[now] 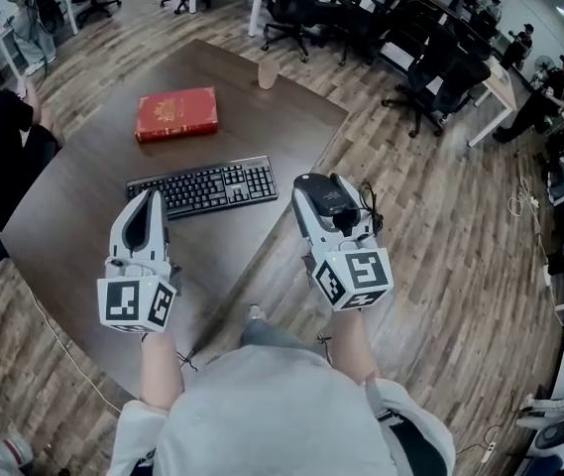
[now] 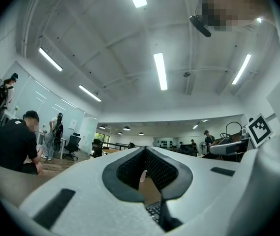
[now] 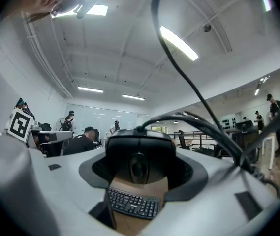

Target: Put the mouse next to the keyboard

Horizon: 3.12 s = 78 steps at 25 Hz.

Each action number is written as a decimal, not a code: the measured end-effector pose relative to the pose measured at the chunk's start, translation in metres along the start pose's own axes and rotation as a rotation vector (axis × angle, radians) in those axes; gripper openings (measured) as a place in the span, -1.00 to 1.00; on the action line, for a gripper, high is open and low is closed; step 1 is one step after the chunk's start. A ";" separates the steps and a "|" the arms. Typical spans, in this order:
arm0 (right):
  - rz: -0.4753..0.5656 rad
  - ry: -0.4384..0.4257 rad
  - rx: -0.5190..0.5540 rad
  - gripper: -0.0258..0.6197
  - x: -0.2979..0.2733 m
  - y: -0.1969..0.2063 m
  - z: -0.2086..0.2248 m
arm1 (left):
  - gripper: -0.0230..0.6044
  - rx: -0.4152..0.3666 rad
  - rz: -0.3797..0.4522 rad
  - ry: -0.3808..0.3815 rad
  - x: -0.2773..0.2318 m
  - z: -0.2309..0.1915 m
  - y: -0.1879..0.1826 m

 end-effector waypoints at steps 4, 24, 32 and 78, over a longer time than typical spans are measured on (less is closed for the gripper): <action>-0.019 -0.029 0.001 -0.15 -0.024 0.002 0.016 | -0.89 -0.003 -0.011 -0.032 -0.015 0.000 0.007; -0.239 -0.096 -0.004 -0.15 -0.108 0.057 0.079 | -0.89 -0.037 -0.129 -0.172 -0.040 -0.001 0.031; -0.383 -0.066 0.005 -0.15 -0.130 0.095 0.107 | -0.89 -0.037 -0.165 -0.173 -0.057 0.000 0.045; -1.080 0.045 -0.061 -0.15 -0.211 0.236 0.186 | -0.89 -0.043 -0.273 -0.260 -0.072 -0.002 0.078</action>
Point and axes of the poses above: the fingertips, and each gripper's own axes: x backward along the fingers, z to its right, y out of its underside, the point moved 7 cm from there along x, backward along the fingers, and after that the axes turned 12 degrees about -x, right-handed, at the moved point
